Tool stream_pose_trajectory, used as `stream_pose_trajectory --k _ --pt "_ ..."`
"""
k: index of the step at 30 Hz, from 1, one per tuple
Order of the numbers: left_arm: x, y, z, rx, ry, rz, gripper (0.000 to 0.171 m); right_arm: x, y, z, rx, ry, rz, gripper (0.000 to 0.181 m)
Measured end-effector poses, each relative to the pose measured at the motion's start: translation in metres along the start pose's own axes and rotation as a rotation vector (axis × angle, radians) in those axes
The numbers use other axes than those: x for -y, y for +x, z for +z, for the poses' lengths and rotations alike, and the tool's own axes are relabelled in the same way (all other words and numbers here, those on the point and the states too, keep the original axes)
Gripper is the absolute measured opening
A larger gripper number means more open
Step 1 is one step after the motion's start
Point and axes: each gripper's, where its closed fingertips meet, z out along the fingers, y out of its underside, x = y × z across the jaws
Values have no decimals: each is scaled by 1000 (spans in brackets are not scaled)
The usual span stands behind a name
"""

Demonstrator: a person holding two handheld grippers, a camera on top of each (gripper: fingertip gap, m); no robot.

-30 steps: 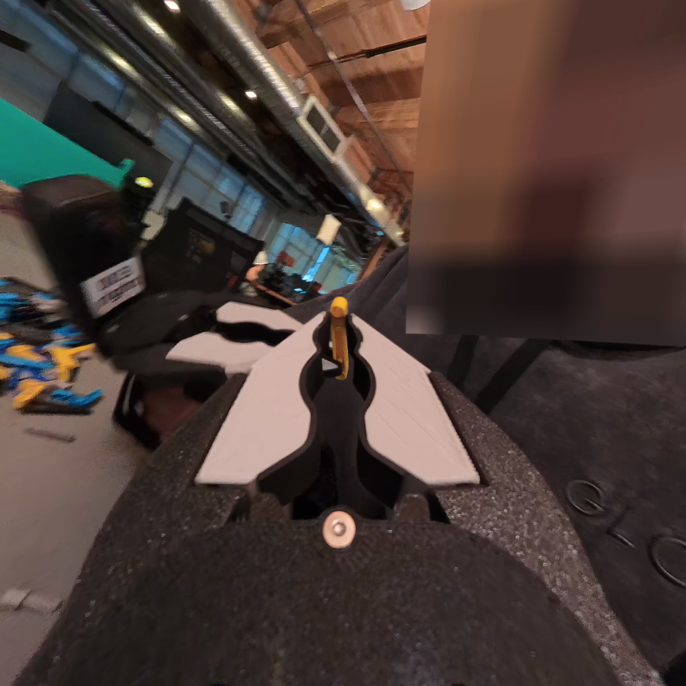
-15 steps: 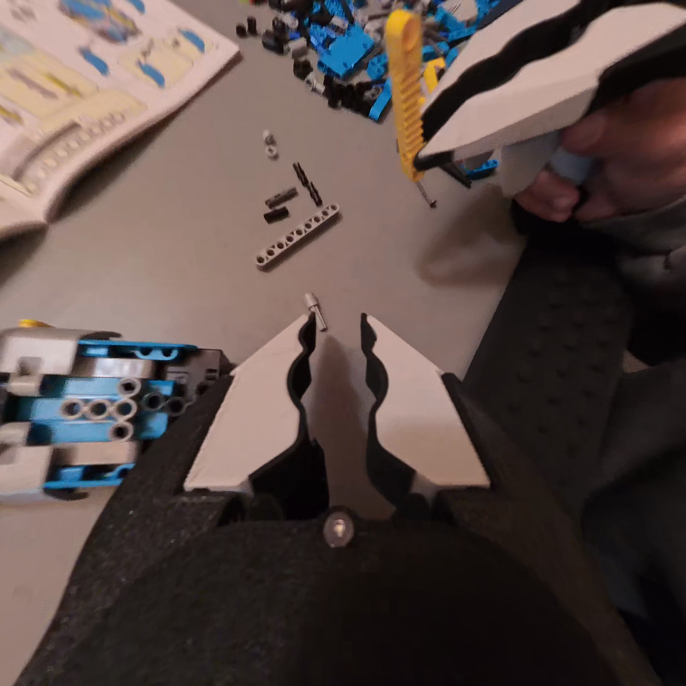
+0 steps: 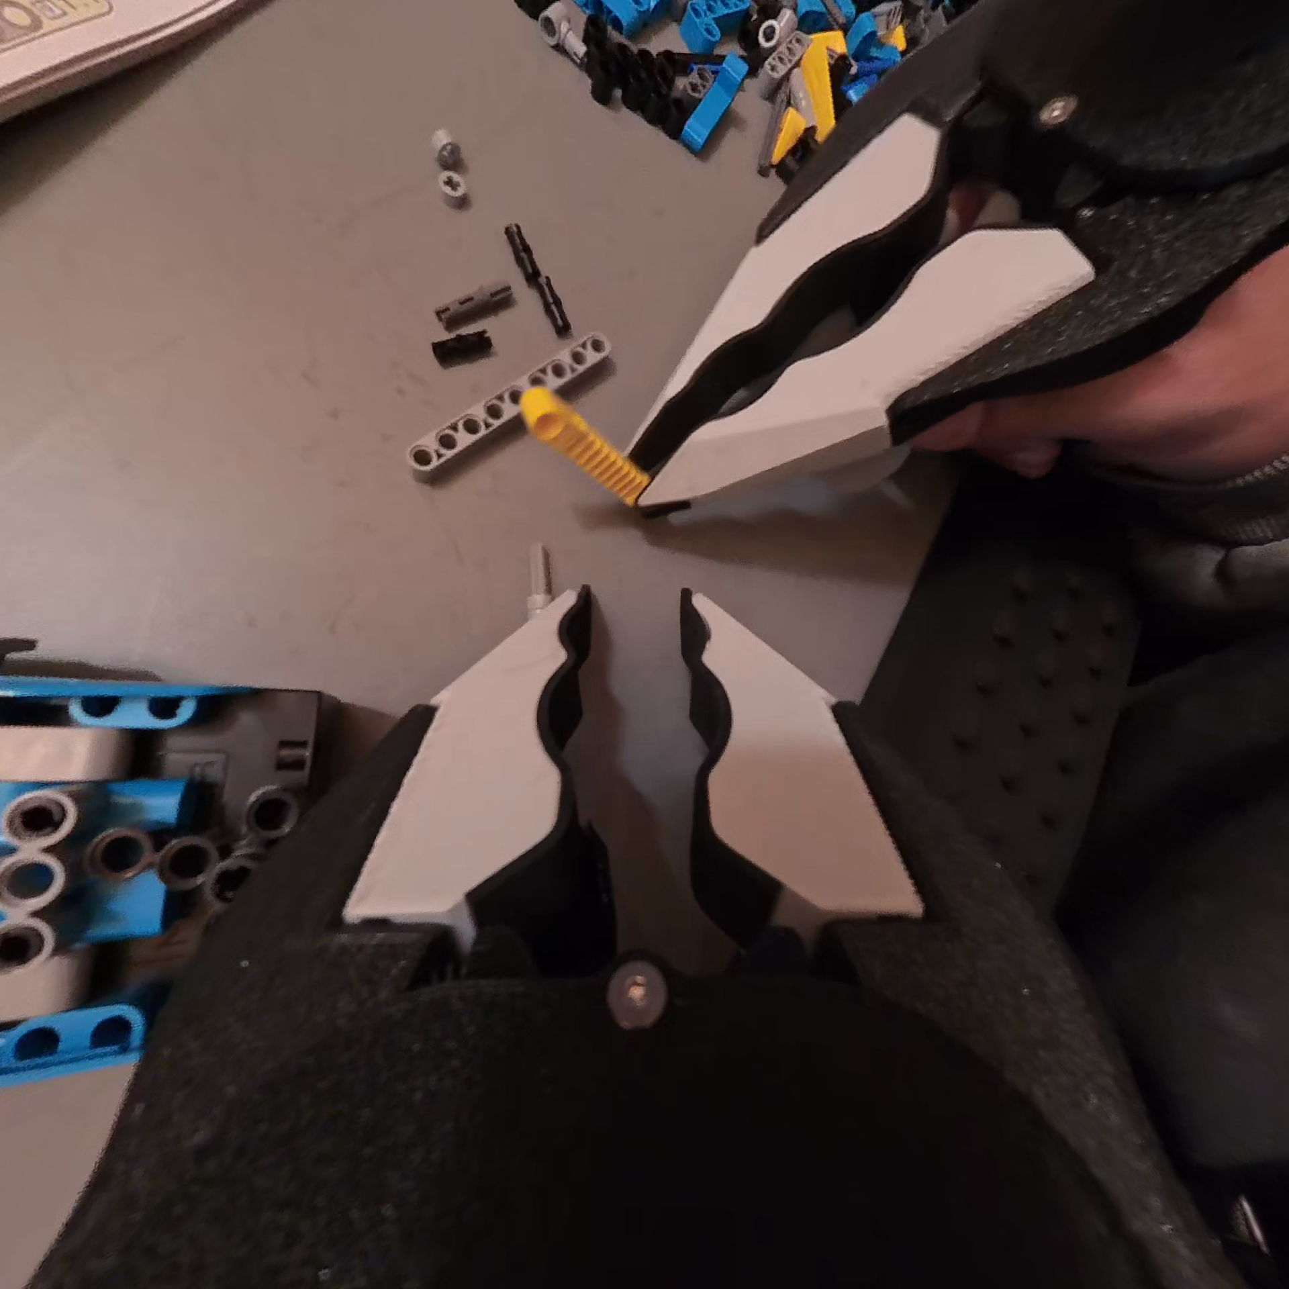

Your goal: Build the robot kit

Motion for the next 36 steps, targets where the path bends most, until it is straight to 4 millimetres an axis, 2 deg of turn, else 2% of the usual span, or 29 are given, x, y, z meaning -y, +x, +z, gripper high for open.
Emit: stream_pose_trajectory --k 4,7,11,15,18,20,22,25,27,29,31,33,36 --pt "-1 2 -10 32 -2 96 25 5 -4 3 42 17 8 7" --pt "1 -12 -19 165 21 187 25 11 -1 0 54 64 37 7" --pt "-3 -14 -3 195 4 206 25 16 0 -3 73 99 63 7" --pt "6 -23 4 238 37 182 7 17 -1 -8 87 128 70 7" --pt "7 -22 5 252 32 259 7 19 -1 -11 97 149 78 7" --pt "4 -17 5 222 24 285 6 21 0 -14 118 170 97 7" --pt "6 -2 1 124 70 290 6 24 -4 -18 178 194 129 7" --pt "28 25 -26 5 279 365 6 32 -21 -33 372 256 187 7" --pt "38 28 -45 -5 370 365 7 38 -30 -45 469 300 206 7" --pt "29 22 -52 0 322 343 7 43 -41 -51 538 322 205 7" --pt "-7 16 -48 7 118 382 7 37 -43 -43 479 273 155 7" --pt "-42 -2 -50 103 -71 462 7 28 -43 -32 412 216 97 7" --pt "-68 -3 -56 101 -137 497 6 21 -43 -21 347 160 40 7"
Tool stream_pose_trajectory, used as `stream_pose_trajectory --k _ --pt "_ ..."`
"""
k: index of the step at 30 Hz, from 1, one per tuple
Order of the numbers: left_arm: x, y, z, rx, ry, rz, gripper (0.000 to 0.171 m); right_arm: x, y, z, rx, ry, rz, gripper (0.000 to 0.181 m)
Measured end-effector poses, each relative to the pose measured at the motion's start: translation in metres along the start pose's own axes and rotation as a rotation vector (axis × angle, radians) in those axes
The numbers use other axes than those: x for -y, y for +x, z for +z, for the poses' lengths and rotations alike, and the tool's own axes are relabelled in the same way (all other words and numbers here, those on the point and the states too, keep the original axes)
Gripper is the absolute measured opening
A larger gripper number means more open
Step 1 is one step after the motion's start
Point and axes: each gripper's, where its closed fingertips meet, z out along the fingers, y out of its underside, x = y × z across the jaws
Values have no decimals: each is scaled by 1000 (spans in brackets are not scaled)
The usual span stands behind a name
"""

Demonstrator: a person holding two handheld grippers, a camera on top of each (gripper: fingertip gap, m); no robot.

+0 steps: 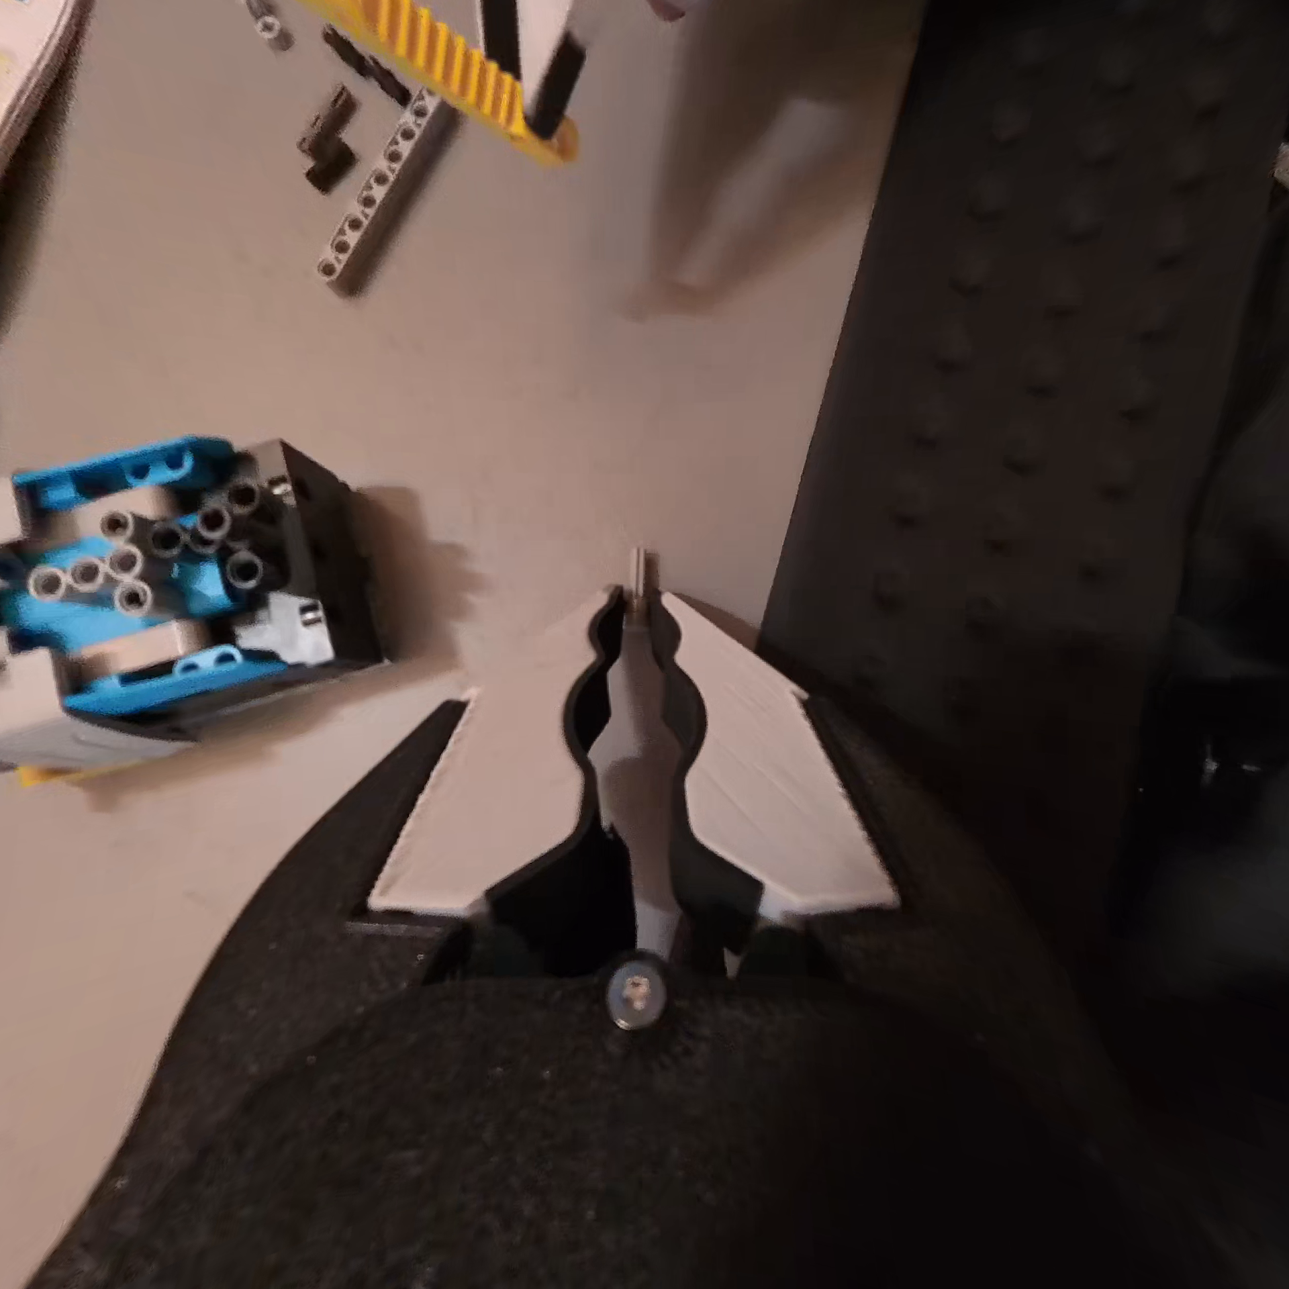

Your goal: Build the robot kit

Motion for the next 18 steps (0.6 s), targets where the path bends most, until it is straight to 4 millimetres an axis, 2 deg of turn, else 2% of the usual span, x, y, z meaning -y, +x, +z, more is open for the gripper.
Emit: stream_pose_trajectory --k 2,7,18 --pt "-5 1 0 11 12 -18 7 -3 1 3 -21 -22 -25 7" --pt "-2 -3 -3 13 47 -36 15 -3 0 3 -39 -22 -48 7" --pt "-3 2 2 -49 30 -8 2 -4 -8 7 -20 -31 -77 7"
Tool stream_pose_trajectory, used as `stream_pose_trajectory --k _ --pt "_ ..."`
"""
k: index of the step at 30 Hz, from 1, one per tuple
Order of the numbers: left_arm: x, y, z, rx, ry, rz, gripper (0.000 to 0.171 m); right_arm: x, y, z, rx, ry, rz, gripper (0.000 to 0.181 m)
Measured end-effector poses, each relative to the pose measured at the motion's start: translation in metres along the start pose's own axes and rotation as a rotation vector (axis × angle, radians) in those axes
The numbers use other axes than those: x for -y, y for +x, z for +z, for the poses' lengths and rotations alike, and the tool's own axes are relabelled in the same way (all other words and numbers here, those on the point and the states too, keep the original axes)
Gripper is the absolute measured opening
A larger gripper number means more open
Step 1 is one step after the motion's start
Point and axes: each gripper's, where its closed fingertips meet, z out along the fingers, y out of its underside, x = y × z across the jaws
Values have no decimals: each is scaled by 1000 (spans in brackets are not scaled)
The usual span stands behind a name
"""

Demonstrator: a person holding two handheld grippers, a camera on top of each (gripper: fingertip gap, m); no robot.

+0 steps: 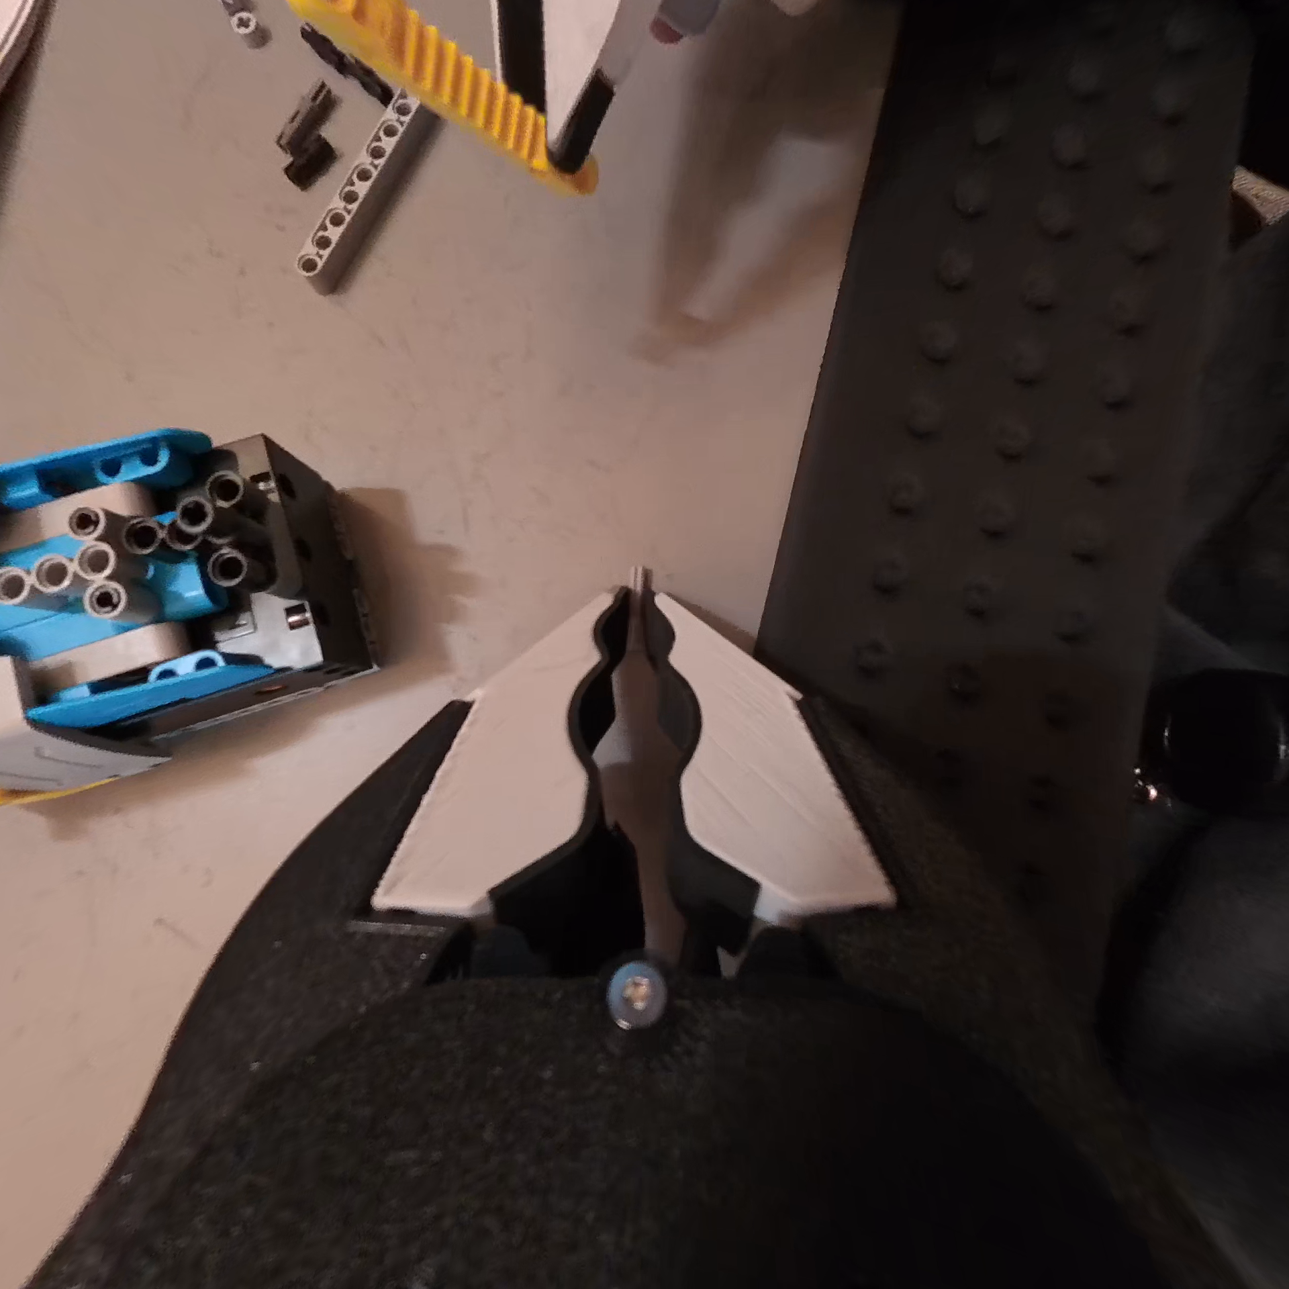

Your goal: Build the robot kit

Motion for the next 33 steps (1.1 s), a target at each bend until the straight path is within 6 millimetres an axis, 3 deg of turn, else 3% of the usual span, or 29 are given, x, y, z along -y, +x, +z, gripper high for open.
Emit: stream_pose_trajectory --k 2,7,10,14,20,33 --pt "9 -7 -1 55 46 -2 3 5 -8 3 52 21 52 7" --pt "86 -5 -37 -31 490 -138 3 22 -33 7 352 109 322 7" --pt "99 -12 -44 -82 641 -192 3 32 -36 0 477 182 419 6" --pt "97 -18 -53 -20 691 -147 3 37 -44 -3 544 202 414 6" --pt "89 -15 -45 141 591 44 3 34 -42 4 501 170 385 6" --pt "74 -16 -31 199 462 125 3 14 -33 18 264 46 204 6"
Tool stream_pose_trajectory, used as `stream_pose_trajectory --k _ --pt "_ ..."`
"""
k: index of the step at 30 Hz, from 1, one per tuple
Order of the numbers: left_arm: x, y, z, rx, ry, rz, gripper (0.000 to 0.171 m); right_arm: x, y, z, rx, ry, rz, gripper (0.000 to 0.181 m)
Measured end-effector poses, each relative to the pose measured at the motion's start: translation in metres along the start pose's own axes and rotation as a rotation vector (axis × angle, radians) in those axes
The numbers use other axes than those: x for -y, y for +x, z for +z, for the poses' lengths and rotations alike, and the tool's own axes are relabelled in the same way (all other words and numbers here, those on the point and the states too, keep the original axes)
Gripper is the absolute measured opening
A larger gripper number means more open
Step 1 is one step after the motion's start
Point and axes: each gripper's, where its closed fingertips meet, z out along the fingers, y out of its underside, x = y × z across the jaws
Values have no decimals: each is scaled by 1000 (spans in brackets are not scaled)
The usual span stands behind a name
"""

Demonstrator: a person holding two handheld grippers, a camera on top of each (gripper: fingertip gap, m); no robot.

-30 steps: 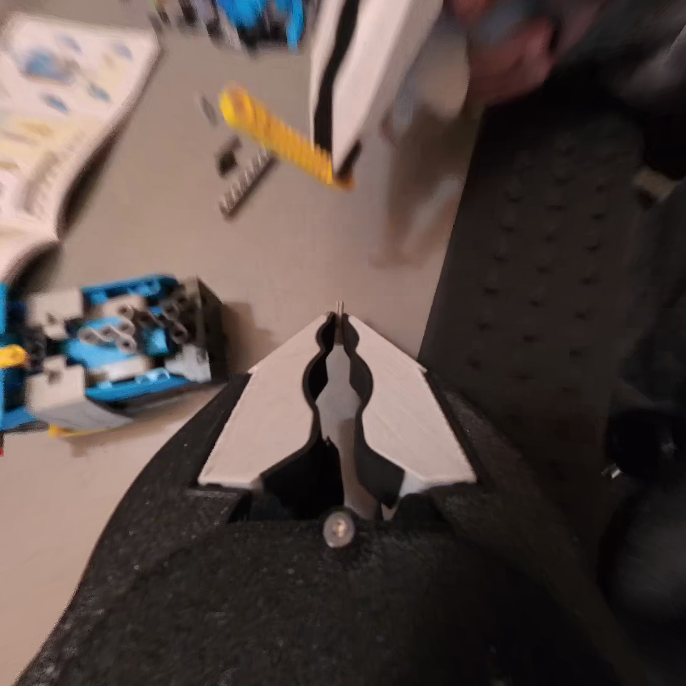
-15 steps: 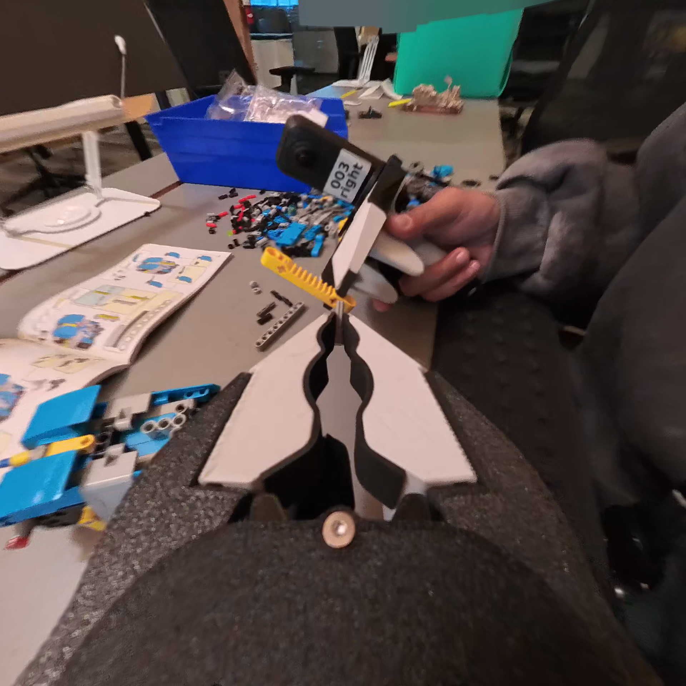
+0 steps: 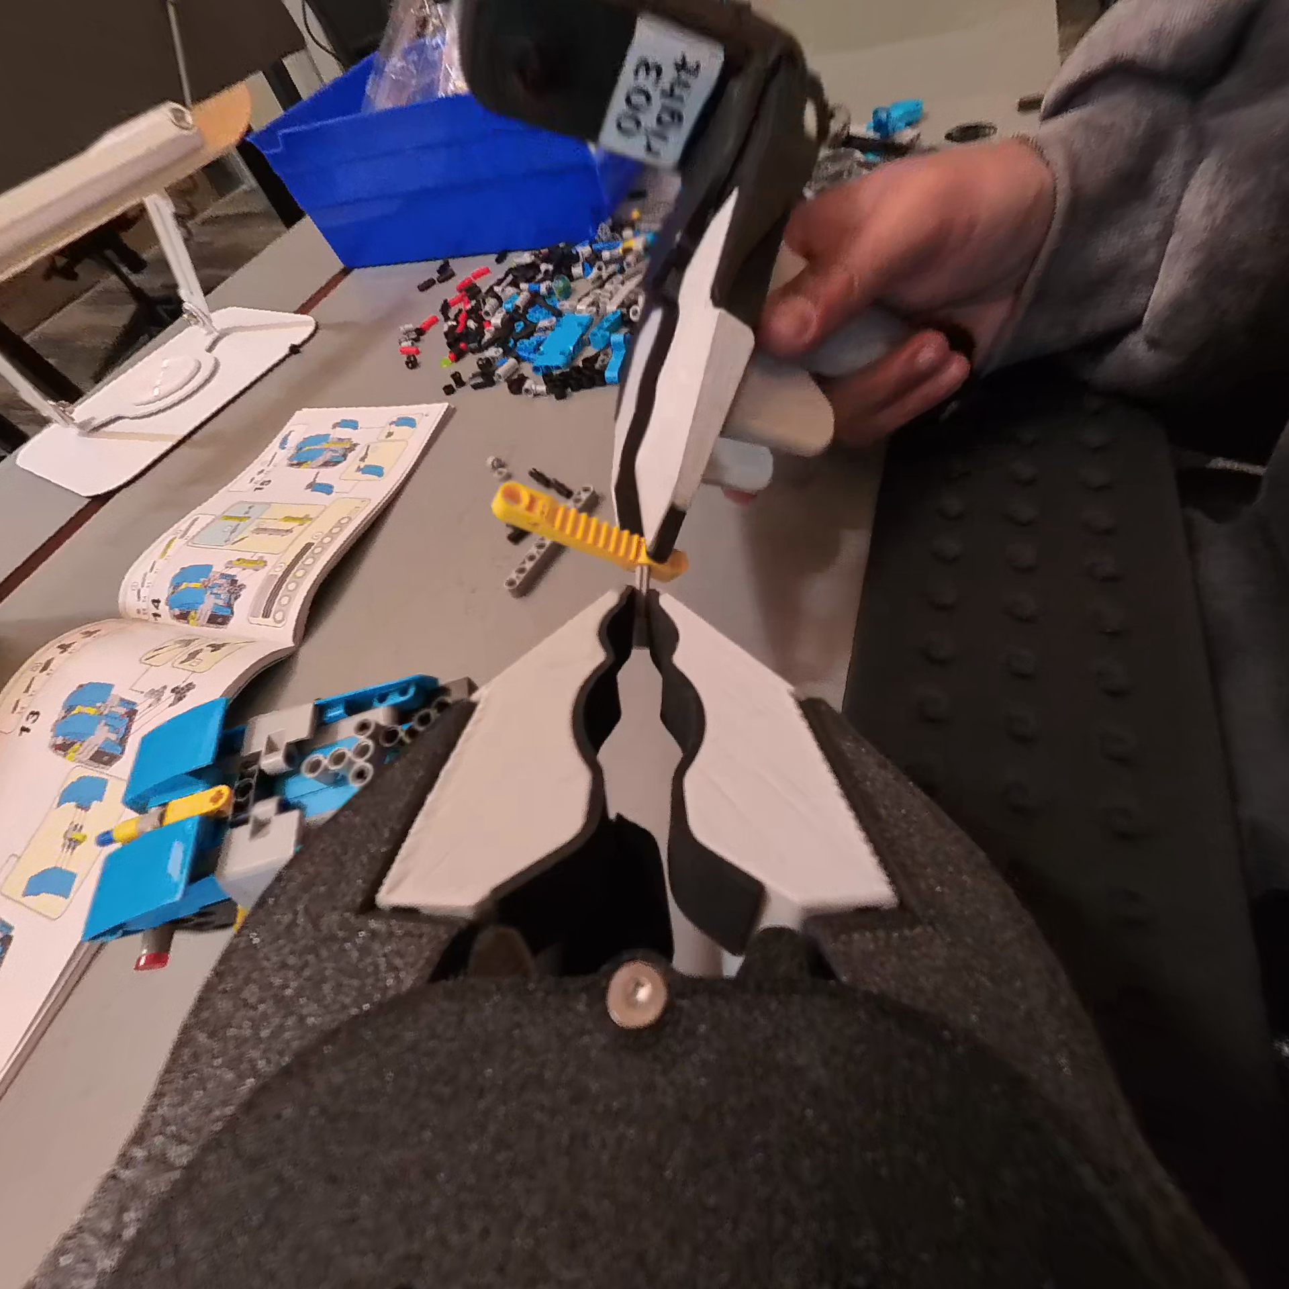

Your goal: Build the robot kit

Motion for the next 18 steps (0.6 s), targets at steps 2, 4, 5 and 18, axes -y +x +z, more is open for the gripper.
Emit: stream_pose_trajectory --k 2,4,5,18 --pt "-5 3 2 -12 -29 6 3 -4 3 1 -72 -41 -89 7" --pt "-8 6 4 -39 -46 -17 2 -9 5 1 -138 -93 -184 7" --pt "-10 8 5 -47 -54 -22 2 -12 6 2 -162 -119 -224 7" --pt "-23 31 11 -187 -122 -28 1 -43 11 2 -181 -324 -503 6"
